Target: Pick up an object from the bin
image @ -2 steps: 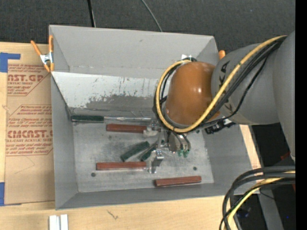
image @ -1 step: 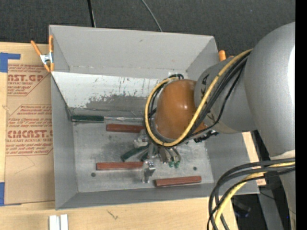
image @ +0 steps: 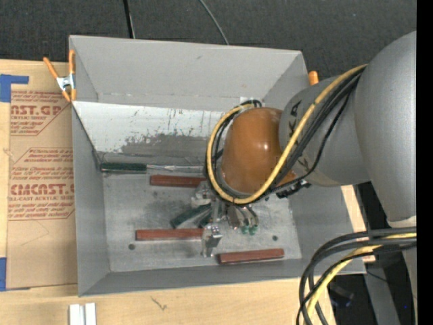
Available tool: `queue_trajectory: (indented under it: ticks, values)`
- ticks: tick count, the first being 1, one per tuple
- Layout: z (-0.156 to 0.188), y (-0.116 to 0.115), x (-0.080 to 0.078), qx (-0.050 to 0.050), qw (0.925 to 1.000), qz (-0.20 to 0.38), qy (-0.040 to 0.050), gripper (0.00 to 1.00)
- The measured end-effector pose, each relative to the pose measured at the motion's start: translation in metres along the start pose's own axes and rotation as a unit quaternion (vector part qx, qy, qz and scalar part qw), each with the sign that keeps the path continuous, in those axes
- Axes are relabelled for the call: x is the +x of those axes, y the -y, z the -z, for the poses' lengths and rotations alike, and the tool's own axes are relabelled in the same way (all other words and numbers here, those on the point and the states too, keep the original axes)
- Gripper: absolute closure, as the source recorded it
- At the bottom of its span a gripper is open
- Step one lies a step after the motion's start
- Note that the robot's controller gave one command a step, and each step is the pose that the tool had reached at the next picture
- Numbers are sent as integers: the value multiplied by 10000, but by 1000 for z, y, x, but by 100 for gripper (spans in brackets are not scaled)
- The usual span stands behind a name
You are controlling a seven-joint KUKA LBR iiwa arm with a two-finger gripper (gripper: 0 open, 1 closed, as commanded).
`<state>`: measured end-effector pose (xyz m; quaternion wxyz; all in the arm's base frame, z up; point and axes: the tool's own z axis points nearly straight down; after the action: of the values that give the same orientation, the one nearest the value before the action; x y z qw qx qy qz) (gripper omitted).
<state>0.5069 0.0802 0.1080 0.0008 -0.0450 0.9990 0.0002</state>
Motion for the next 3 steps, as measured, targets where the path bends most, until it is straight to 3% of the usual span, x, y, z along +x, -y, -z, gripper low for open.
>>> queue_trajectory:
  ticks: [1, 2, 3]
  values:
    - [24, -4, 0, 2, 10000, 55, 4, 0]
    - [-38, -12, -6, -8, 9999, -102, 31, 0]
    - [-32, -12, -11, -10, 9981, 607, 126, 100]
